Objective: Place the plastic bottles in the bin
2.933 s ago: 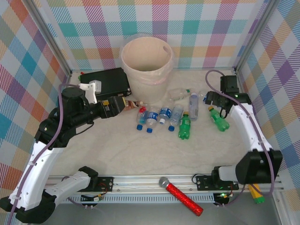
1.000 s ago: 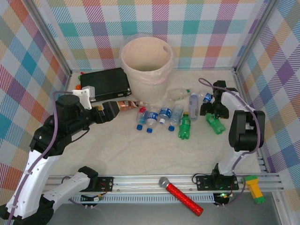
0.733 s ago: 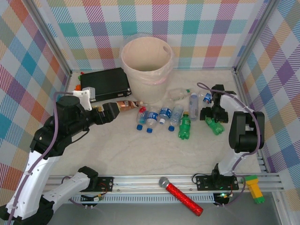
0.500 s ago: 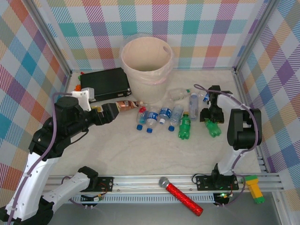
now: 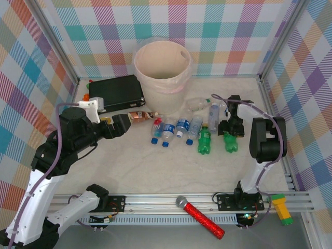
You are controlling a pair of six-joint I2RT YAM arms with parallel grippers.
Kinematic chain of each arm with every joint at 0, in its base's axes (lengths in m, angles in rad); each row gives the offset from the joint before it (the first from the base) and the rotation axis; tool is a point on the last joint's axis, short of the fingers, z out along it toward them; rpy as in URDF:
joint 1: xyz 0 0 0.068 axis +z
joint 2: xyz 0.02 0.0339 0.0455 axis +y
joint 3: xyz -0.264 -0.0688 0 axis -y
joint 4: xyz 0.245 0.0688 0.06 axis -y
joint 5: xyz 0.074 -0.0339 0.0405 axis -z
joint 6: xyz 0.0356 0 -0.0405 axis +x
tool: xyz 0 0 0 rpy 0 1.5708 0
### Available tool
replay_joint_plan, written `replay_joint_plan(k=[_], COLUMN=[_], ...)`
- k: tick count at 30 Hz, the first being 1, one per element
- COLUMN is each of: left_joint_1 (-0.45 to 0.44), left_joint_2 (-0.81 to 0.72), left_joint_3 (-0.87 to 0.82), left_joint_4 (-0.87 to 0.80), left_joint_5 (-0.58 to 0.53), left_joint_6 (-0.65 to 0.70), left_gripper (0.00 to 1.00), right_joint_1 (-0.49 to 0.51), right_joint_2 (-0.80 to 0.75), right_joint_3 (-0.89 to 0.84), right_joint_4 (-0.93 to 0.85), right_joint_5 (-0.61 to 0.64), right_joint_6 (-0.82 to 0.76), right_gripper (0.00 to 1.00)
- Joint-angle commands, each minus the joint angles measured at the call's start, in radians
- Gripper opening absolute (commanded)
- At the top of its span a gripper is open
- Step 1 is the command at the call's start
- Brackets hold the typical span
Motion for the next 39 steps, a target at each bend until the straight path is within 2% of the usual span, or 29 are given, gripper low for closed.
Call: replay_joint_plan(k=[1,8,18,26,32,39], left_joint_1=[-0.006,-0.005,-0.006,-0.006,-0.006,-0.006], left_joint_2=[-0.002,-0.011,0.013,0.024,0.034,0.039], left_joint_3=[0.023,0.024,0.022,0.016,0.027,0.047], left_joint_4=[-0.009,-0.018,0.011,0.041,0.061,0.053], left_joint_5=[-0.007,-0.017,-0.002,-0.016,-0.04,-0.053], left_joint_6=[0.015,0.013,0.013,0.008,0.002,0.0], left_gripper=[1.0,1.0,0.99,0.99,0.99,1.0], right_joint_1=[0.004,0.005,0.005,0.02,0.138,0.305], right_joint_2=[0.025,-0.033,-0.235,-0.412,-0.456,-0.359], right_joint_3=[0.025,0.015,0.039,0.203,0.366,0.586], right_joint_4=[-0.007,-0.008,-0.06,-0.09,-0.037,0.099], right_joint_5=[-0.049,-0.052,-0.039,-0.058,-0.04,-0.008], right_joint_6=[0.012,0.032,0.069,0.124,0.126,0.134], right_gripper=[0.74,0.62,0.59,0.6,0.6,0.6])
